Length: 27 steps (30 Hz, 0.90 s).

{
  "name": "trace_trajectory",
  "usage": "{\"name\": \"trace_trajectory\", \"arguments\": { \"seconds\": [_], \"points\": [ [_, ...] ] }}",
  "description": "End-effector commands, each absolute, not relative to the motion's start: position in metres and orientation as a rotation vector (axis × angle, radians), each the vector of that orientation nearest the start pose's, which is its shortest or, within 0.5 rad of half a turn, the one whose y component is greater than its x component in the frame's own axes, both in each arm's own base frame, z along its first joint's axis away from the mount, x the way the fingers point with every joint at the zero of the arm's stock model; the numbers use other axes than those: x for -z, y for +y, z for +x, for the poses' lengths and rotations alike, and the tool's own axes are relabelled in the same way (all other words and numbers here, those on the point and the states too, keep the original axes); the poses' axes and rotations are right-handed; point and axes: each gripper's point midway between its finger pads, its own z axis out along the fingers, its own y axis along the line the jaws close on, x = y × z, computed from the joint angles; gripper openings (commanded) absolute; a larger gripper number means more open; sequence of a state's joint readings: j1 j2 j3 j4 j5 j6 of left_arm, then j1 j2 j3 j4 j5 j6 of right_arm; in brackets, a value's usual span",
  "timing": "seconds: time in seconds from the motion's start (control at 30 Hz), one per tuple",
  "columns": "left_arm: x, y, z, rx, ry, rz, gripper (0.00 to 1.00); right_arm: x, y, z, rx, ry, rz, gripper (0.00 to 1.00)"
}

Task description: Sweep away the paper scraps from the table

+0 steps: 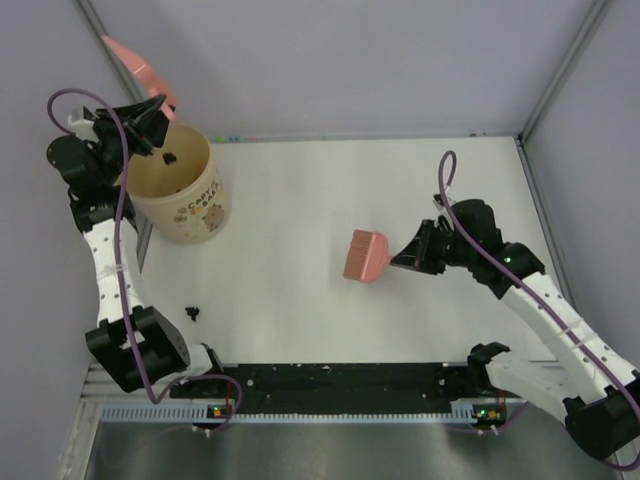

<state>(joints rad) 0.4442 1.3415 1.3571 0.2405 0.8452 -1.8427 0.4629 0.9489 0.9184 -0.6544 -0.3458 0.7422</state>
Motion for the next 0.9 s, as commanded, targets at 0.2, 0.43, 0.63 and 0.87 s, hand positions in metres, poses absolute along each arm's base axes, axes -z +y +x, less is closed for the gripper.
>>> {"name": "trace_trajectory", "arguments": {
  "seconds": [0.2,0.43,0.63,0.87],
  "points": [
    [-0.537,0.014,0.36,1.784,1.075,-0.776,0.0,-0.24,0.199,0.198,-1.031,2.323,0.05,0.0],
    [-0.523,0.004,0.363,1.598,1.27,-0.803,0.0,-0.24,0.196,0.196,-1.023,2.314,0.052,0.0],
    [-0.5,0.0,0.358,1.41,1.441,-0.852,0.0,-0.236,0.196,0.196,-1.017,2.323,0.058,0.0],
    [-0.483,-0.004,0.345,1.231,1.558,-0.832,0.0,-0.237,0.199,0.201,-1.018,2.335,0.057,0.0]
  ]
}}
